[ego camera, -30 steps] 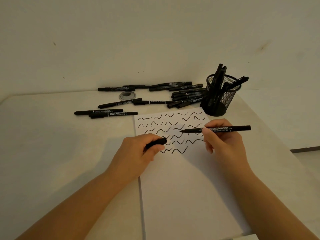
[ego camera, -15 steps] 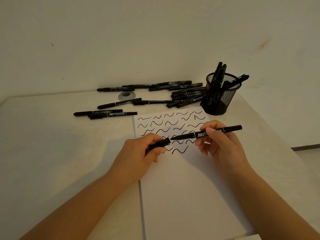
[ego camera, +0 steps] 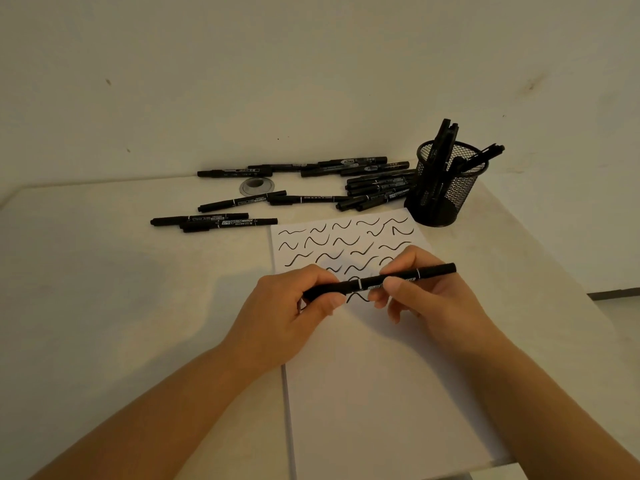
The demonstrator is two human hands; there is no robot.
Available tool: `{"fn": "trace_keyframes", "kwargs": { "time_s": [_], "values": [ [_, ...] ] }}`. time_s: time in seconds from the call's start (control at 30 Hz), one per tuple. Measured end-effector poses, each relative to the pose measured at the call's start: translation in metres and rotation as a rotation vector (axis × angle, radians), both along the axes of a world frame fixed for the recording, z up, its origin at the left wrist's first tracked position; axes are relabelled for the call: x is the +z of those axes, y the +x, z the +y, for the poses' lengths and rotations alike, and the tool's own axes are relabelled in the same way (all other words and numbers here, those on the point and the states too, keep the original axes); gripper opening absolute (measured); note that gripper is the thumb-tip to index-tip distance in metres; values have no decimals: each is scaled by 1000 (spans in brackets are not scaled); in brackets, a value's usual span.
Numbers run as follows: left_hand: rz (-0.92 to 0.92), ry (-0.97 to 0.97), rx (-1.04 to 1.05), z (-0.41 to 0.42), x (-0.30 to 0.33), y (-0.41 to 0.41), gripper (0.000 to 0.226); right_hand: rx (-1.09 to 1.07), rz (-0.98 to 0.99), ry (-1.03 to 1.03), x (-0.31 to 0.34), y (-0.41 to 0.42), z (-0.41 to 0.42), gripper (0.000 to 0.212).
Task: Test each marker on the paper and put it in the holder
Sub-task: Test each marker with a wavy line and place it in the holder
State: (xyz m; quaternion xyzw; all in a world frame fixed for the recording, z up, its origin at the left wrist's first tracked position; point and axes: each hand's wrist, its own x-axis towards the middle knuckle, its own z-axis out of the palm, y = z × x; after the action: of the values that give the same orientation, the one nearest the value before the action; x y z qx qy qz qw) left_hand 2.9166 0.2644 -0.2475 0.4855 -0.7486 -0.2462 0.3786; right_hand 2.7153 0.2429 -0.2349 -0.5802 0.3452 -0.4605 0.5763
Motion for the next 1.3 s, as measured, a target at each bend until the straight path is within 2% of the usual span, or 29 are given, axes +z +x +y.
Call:
{"fn": "trace_keyframes", "kwargs": {
  "time_s": [0.1,0.2,0.43,0.8,0.93,1.1,1.17,1.3],
  "values": [
    [5,-28,15,1,1,0,9,19,7,0,0,1,0,15],
    [-6,-36,19,3,1,-2,10,15,1,-12,-1,3,0,9],
    [20,28,30,5,1,-6,15,8,-16,-55,-4,4,0,15],
    [72,98,5,4,3,-7,16,-1,0,-71,-2,5,2,5],
    [90,41,40,5,5,-6,9,5,-23,-31,-1,5,-1,11],
    [223,-21,152,2,13,0,5,-9,-64,43,0,0,-1,14],
    [242,-28,181,-1,17,3,6,-55,36,0,3,-3,-2,18],
    [212,-82,181,-10,32,7,4,-115,370,-136,15,-2,-8,28]
  ]
}}
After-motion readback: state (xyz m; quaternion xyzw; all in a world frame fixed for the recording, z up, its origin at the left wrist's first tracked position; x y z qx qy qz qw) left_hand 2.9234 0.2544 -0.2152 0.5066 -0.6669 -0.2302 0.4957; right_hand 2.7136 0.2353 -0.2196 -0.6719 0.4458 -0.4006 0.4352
